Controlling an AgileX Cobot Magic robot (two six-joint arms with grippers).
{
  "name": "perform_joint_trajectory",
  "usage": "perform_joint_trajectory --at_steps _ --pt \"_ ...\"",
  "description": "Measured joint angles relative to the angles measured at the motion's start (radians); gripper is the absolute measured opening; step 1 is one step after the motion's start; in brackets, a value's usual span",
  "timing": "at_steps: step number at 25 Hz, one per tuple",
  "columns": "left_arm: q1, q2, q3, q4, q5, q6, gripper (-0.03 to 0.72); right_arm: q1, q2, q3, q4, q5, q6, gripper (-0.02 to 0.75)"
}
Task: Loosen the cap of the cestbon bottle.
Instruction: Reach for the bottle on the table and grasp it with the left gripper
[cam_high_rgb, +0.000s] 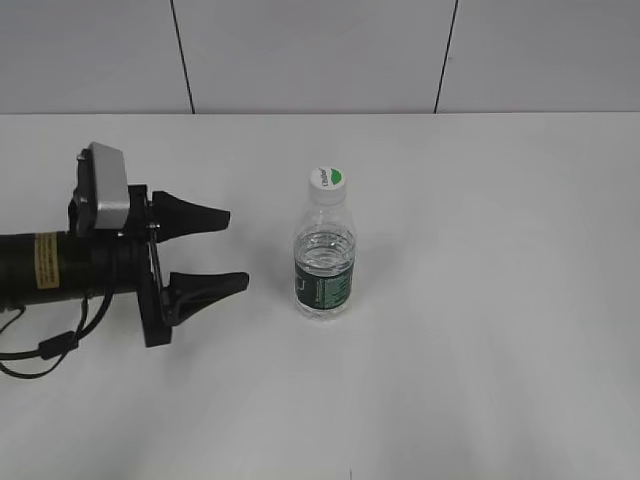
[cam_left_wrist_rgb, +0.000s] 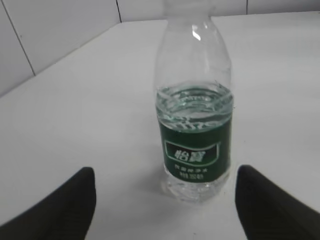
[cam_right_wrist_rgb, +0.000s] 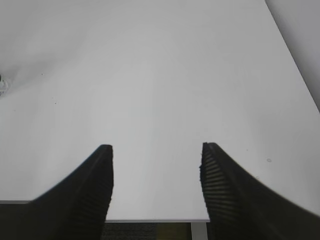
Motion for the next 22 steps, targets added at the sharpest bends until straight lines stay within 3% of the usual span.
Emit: perform_joint_trajectory --at_steps 8,22 --pt "-0.02 0.045 0.003 -0.01 0.001 -0.015 0.527 0.0 0.0 0.0 0.0 0.0 0.0 0.426" --pt "-0.094 0.123 0.003 -0.125 -0.001 -0.018 0.527 0.0 0.0 0.0 0.0 -0.001 0.0 0.426"
